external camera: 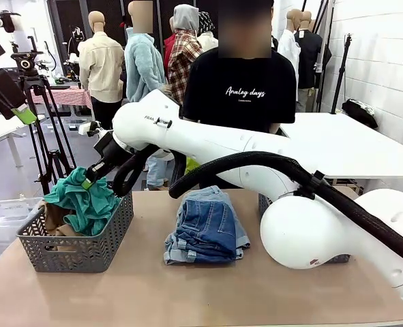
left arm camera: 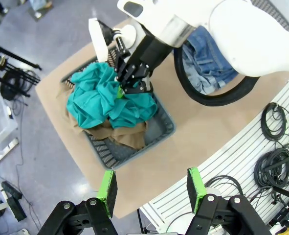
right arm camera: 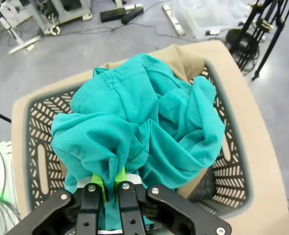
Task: Sort the tops and bottoms.
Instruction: Sort the clothes according to human instructions.
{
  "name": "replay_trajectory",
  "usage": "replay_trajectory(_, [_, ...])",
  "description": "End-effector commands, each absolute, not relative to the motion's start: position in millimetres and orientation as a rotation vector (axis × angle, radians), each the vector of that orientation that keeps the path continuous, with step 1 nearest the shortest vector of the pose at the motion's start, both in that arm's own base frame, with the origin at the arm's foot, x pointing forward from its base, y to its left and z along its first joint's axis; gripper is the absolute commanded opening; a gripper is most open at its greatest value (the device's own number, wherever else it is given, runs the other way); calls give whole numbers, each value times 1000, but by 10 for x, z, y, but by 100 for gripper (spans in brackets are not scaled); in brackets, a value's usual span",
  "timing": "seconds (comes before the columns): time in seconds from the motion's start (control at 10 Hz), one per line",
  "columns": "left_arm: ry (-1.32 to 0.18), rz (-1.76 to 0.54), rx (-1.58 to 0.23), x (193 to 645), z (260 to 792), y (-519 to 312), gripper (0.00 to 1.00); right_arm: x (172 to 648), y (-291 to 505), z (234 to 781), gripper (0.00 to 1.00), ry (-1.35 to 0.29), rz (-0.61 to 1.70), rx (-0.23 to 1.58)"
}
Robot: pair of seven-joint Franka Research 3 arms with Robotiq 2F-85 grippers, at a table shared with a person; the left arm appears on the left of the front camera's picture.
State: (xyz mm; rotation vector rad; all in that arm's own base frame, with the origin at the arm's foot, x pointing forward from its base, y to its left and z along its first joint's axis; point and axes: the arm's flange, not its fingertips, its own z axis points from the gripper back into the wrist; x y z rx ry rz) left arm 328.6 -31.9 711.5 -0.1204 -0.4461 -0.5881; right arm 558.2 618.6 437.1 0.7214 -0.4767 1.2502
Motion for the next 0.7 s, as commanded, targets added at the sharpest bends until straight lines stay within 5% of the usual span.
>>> replay_trajectory(0.0, [-443,-589,-121,3275,7121,-316,75,5977,6594,4399,0,-476,1294,709])
replay_trajectory(0.3, [-443,-589,-121,3275,7121,-316,75,5989,6529,4105,4,-383,1265,669])
replay_trajectory(0.6, [-443,-589,-121,3275,7121,-316,75,5946,6552,4160,62,-406,1278,679])
